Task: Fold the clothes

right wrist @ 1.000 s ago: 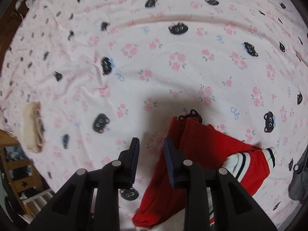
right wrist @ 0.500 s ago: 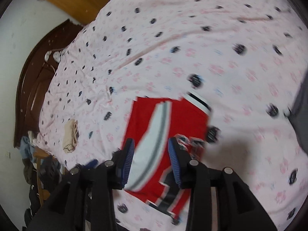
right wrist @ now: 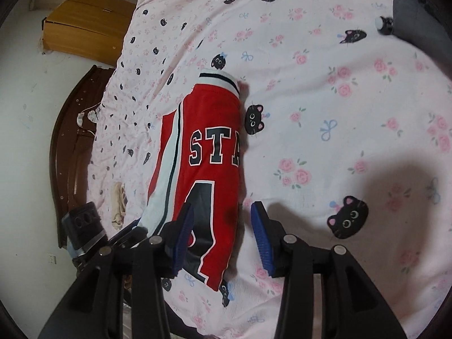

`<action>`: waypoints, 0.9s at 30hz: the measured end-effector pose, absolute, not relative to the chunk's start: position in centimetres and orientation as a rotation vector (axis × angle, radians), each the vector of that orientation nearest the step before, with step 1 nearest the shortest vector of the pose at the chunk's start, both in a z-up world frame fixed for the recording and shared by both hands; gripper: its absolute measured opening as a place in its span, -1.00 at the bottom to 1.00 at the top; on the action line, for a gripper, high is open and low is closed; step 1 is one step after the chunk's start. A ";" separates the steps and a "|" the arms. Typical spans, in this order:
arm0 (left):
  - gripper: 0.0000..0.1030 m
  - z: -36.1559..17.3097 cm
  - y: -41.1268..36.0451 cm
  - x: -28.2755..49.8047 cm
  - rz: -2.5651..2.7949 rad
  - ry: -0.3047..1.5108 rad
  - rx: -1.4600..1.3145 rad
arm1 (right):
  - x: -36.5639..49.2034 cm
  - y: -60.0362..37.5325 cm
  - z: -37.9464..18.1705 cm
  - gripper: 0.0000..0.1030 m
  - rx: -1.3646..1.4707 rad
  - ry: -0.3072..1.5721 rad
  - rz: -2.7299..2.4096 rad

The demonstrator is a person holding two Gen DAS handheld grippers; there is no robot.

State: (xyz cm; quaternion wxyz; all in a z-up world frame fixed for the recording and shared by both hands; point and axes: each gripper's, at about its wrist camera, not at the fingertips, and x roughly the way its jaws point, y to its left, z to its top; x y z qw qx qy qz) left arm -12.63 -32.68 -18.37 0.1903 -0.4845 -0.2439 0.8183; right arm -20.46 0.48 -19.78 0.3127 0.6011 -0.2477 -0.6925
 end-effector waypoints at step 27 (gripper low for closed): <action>0.31 -20.4 -32.6 -13.9 2.015 -0.855 -1.367 | -22.3 -1.9 -24.5 -0.06 1.540 -0.809 -1.690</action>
